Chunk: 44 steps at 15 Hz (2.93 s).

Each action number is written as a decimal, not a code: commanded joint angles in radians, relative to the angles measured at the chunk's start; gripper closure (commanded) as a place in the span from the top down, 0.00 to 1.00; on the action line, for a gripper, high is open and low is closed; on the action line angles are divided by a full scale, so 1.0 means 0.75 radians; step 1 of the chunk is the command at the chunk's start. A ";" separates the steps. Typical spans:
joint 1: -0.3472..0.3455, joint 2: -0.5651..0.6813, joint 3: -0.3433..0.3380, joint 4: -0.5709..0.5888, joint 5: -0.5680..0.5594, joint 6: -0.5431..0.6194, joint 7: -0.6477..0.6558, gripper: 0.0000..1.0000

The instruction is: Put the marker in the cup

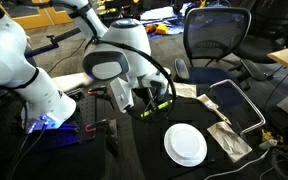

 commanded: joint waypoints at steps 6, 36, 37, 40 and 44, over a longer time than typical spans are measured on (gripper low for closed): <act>-0.202 -0.543 0.465 0.010 -0.066 -0.597 0.055 0.04; -0.217 -0.658 0.917 0.090 -0.720 -1.210 0.220 0.04; -0.194 -0.657 0.923 0.089 -0.750 -1.236 0.208 0.04; -0.119 -0.644 0.939 0.091 -0.829 -1.305 0.165 0.04; -0.022 -0.630 0.941 0.084 -0.909 -1.339 0.060 0.04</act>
